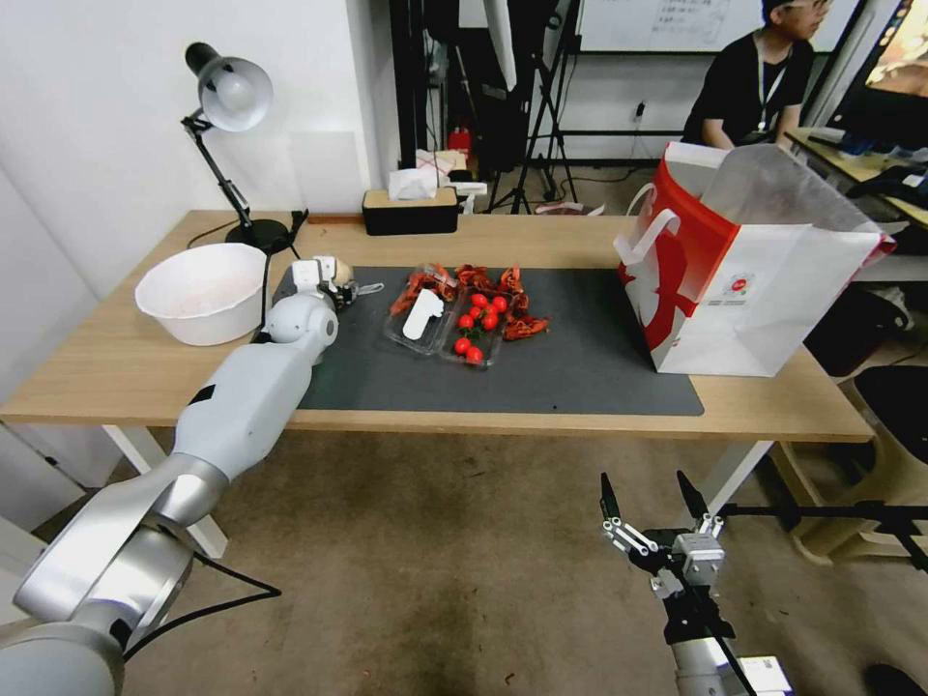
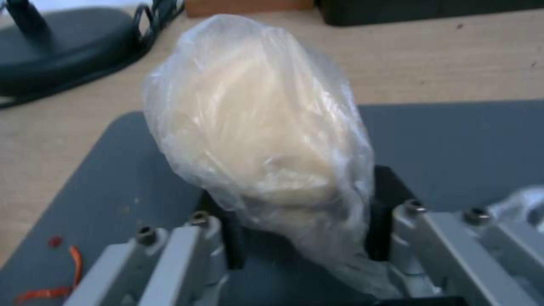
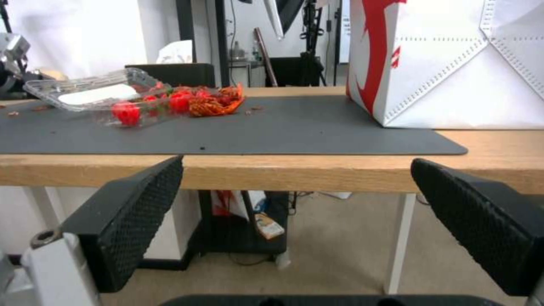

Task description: Pick up the trash from the table and place it into the takeout bag.

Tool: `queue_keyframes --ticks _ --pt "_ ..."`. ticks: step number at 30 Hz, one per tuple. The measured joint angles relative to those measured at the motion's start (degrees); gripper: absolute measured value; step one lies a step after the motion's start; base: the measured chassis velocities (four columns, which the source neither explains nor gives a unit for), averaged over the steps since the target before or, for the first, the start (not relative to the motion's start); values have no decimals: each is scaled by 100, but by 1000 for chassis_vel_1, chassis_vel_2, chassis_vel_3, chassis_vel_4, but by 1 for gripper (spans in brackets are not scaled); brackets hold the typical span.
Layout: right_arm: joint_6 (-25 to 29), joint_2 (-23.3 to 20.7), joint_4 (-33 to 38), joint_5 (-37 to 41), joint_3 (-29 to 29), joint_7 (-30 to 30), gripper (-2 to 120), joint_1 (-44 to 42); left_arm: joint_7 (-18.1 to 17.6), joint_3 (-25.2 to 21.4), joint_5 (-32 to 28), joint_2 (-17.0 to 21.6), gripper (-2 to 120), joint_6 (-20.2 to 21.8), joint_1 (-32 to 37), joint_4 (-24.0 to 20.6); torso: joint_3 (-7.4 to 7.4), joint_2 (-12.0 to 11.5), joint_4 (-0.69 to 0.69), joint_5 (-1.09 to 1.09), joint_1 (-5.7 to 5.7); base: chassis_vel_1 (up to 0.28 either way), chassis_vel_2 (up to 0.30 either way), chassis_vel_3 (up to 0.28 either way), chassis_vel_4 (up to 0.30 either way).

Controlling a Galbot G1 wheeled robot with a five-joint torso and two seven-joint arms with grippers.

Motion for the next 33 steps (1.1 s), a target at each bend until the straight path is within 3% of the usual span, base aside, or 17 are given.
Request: queue_keyframes --ticks 2,5,9,11,12,23,31,33 --pt "0 0 0 0 0 0 100 0 4 -2 11 1 40 -11 2 -8 0 0 0 0 0 0 0 0 0" --pt "1 0 0 -4 0 -2 100 -2 21 -3 55 4 21 -70 14 -31 0 0 -1 0 -1 0 0 0 0" --pt "1 1 -2 -9 -3 -2 100 -2 52 -3 96 16 9 -190 34 -76 0 0 -1 -1 0 0 0 0 0" --pt "1 1 -3 -11 -5 -2 100 -1 56 -3 101 19 9 -205 37 -84 0 0 -1 -1 0 0 0 0 0" --pt "1 2 -4 -14 -7 -3 100 -1 66 -2 112 25 0 -237 46 -103 0 0 -1 0 0 0 0 0 0" --pt "-12 7 -30 -97 -38 -4 100 24 279 7 241 160 0 -708 172 -556 0 0 -1 0 0 0 0 0 0" --pt "-17 28 -18 -121 -53 -4 100 14 974 267 280 258 0 -1548 27 -999 0 0 0 1 0 0 0 0 0" --pt "-16 51 12 -132 -54 -4 100 -5 1373 455 257 228 0 -1816 -245 -1161 0 0 0 1 0 0 0 0 0"
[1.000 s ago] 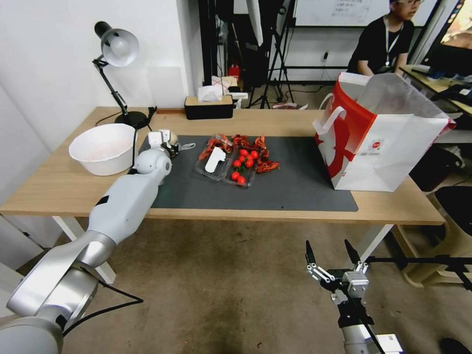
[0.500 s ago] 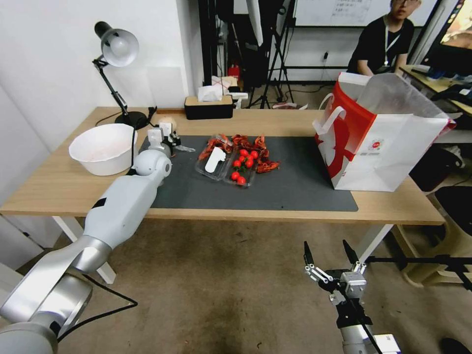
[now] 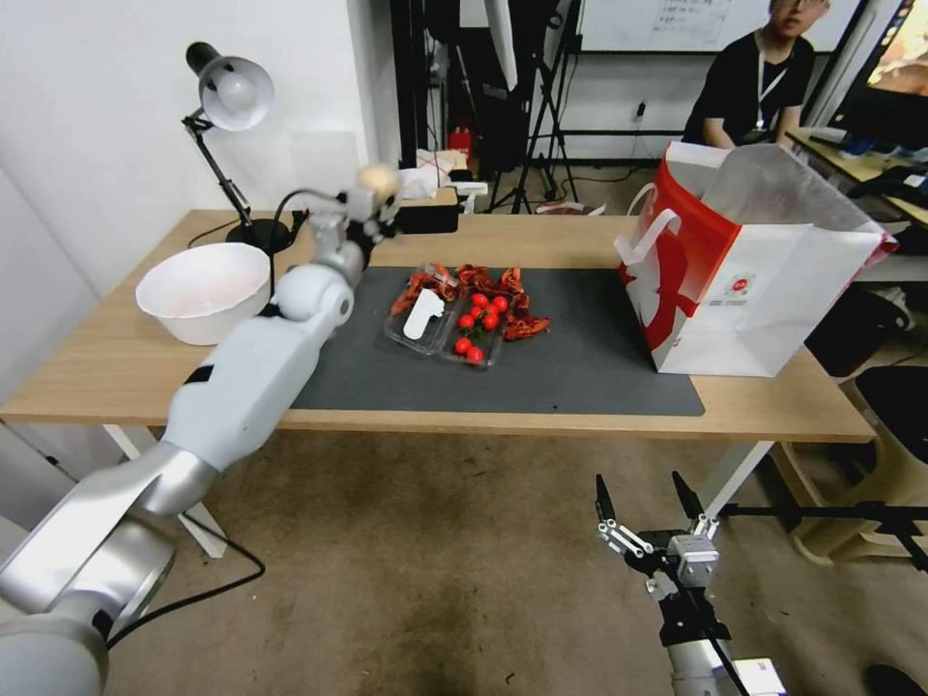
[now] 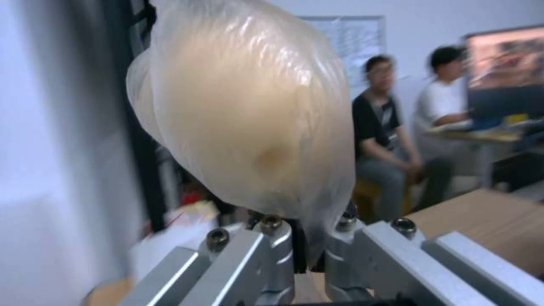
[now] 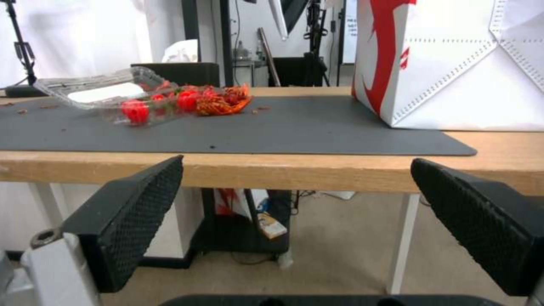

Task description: Pick up the trash from the table and place it into the takeout bag.

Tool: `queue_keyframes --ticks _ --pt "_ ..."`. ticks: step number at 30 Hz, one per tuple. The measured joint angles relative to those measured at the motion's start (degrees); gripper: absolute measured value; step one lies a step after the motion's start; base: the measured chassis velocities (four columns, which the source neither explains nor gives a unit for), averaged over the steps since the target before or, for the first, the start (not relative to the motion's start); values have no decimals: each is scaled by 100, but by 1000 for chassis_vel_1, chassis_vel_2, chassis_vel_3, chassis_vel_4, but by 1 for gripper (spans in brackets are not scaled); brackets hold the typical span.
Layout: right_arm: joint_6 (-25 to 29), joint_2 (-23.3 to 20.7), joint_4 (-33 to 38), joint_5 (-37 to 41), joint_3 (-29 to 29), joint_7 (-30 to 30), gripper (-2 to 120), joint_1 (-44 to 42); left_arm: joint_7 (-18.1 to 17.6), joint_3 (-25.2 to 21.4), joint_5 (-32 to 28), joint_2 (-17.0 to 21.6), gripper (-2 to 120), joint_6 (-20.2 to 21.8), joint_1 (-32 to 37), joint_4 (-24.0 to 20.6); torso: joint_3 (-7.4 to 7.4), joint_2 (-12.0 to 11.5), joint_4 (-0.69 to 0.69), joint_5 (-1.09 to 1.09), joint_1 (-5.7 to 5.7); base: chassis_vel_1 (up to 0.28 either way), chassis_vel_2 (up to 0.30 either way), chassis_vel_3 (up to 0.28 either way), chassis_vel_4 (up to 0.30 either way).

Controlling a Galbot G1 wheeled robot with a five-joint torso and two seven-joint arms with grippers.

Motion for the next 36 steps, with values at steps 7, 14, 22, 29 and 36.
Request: queue_keyframes --ticks 7,14,22,29,36 --pt "10 24 64 -10 15 -2 100 -31 923 729 -239 -420 0 -300 -967 -22 0 0 -1 0 0 0 0 0 0" --pt "7 61 89 -11 20 -8 100 27 1668 1887 -397 -1248 0 -417 -2045 380 0 0 -2 2 0 0 0 0 0" --pt "49 94 12 -6 28 -9 100 28 1794 2448 0 -2167 0 -510 -2649 1252 0 0 -2 2 0 0 0 0 0" --pt "118 94 -64 15 41 -9 100 18 1896 2691 509 -2688 0 -561 -2951 1850 0 0 -3 1 0 0 0 0 0" --pt "136 87 -150 22 22 -9 100 52 1912 3034 635 -2710 0 -556 -3053 1721 0 0 0 0 0 0 0 0 0"
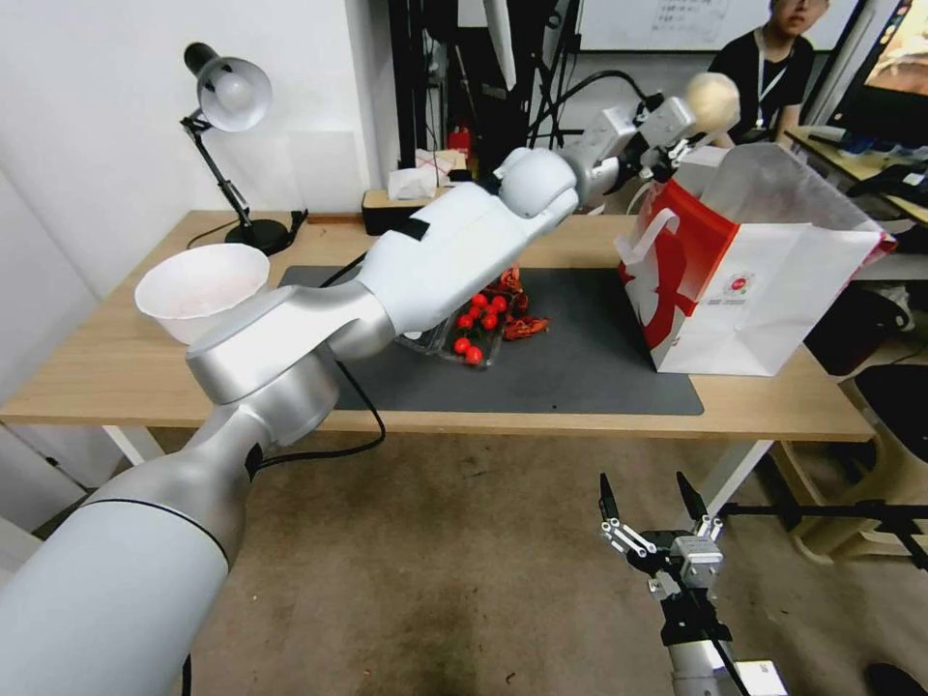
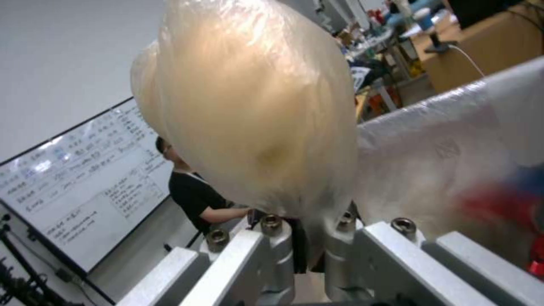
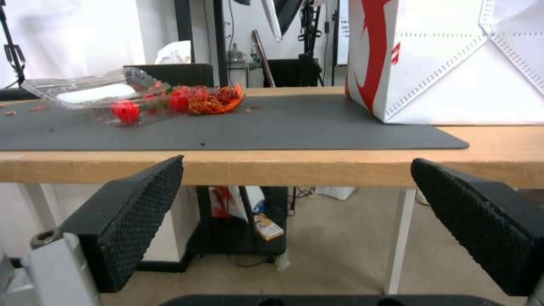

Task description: Pick up the trash from the table and place it into the takeout bag.

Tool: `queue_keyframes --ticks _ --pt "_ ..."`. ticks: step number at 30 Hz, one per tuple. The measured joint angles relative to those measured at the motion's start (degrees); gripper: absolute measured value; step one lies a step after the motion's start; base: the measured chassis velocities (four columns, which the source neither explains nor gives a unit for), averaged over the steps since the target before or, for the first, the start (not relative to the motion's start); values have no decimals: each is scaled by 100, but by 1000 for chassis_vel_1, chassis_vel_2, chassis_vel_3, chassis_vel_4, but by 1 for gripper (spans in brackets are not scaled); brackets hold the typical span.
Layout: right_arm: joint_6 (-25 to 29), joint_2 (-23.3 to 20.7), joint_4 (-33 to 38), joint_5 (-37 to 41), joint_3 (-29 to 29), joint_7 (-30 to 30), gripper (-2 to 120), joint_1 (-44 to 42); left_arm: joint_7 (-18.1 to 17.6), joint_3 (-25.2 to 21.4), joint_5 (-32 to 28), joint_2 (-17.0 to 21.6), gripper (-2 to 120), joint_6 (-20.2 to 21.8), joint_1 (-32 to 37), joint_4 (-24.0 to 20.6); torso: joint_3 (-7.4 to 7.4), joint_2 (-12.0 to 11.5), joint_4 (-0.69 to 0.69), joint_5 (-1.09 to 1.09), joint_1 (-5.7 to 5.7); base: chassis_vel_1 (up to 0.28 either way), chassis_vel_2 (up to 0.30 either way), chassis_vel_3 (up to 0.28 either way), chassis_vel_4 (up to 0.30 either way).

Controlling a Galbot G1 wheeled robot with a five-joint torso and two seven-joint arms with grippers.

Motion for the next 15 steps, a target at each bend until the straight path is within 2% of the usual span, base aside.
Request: queue_keyframes --ticks 6,13,15 --pt "-1 5 -18 0 -40 -7 100 36 65 276 121 14 0 -7 -2 -181 0 0 0 0 0 0 0 0 0" --pt "10 7 -48 0 -37 -7 100 19 158 367 395 20 0 -2 -2 -157 0 0 -1 0 0 0 0 0 0" --pt "68 23 -79 0 -30 -9 100 9 295 381 857 26 0 -1 6 -77 0 0 -1 0 0 0 0 0 0"
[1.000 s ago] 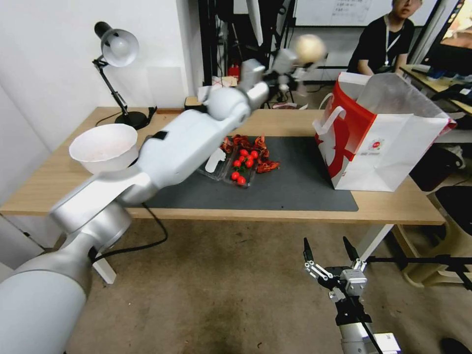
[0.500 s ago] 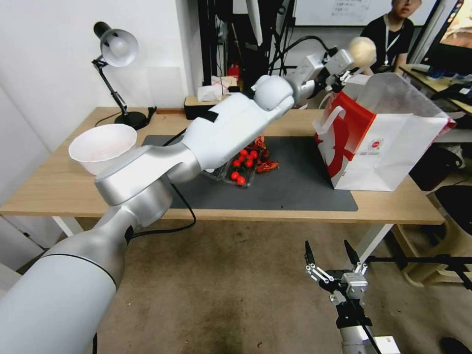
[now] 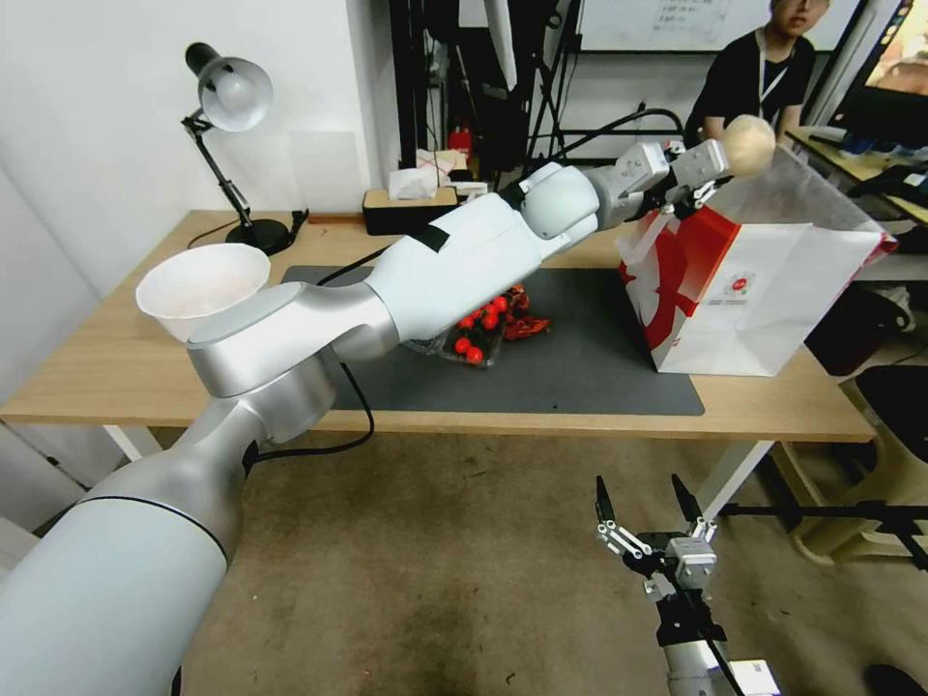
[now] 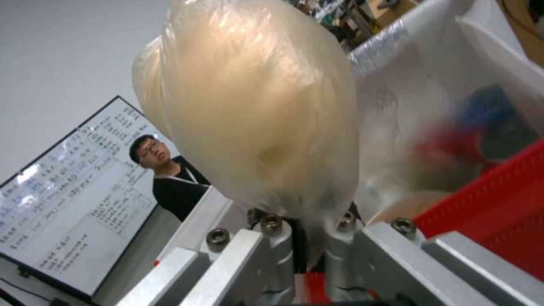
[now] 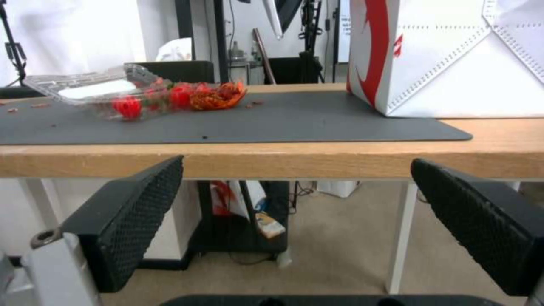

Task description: Pick up the trash from the table and place it into the takeout bag.

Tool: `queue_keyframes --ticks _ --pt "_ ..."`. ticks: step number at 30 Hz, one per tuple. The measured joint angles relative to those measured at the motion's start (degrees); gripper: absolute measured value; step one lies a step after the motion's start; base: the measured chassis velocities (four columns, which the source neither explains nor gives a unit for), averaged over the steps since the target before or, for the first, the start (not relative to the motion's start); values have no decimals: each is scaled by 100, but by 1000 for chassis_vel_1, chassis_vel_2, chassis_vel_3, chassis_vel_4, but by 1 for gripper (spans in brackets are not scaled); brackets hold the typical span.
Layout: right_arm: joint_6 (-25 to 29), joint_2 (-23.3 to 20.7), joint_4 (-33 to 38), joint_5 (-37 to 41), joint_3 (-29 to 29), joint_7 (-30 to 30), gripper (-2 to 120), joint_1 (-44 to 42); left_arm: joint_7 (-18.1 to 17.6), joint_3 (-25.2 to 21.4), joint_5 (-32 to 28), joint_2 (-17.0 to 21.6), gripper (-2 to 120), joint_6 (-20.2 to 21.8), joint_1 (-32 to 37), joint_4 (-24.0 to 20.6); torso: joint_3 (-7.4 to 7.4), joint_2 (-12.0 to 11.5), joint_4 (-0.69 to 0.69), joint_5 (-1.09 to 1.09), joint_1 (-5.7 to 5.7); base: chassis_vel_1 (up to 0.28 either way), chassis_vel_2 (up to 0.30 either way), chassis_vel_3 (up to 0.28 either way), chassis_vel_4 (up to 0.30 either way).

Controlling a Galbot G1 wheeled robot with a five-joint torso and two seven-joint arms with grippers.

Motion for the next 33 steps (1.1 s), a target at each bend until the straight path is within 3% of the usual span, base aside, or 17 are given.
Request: queue_keyframes --ticks 4,9,12,18,20,33 --pt "10 5 1 1 13 0 100 -11 2 -4 279 5 0 -20 65 37 0 0 1 -1 0 0 0 0 0" --pt "13 5 -8 9 16 2 100 -13 -97 39 131 7 1 -17 88 -31 0 0 1 -1 0 0 0 0 0" --pt "25 8 -19 9 10 2 100 -20 -265 124 26 7 21 25 92 -166 0 0 0 -1 0 0 0 0 0" --pt "25 21 -8 10 9 3 100 -13 -306 143 28 9 35 34 73 -176 0 0 0 -1 0 0 0 0 0" --pt "24 27 2 5 -4 0 100 -13 -330 112 31 9 47 44 66 -168 0 0 0 -1 0 0 0 0 0" --pt "13 39 -5 -12 -13 -9 100 -26 -484 -223 69 16 91 148 169 -181 0 0 0 0 0 0 0 0 0"
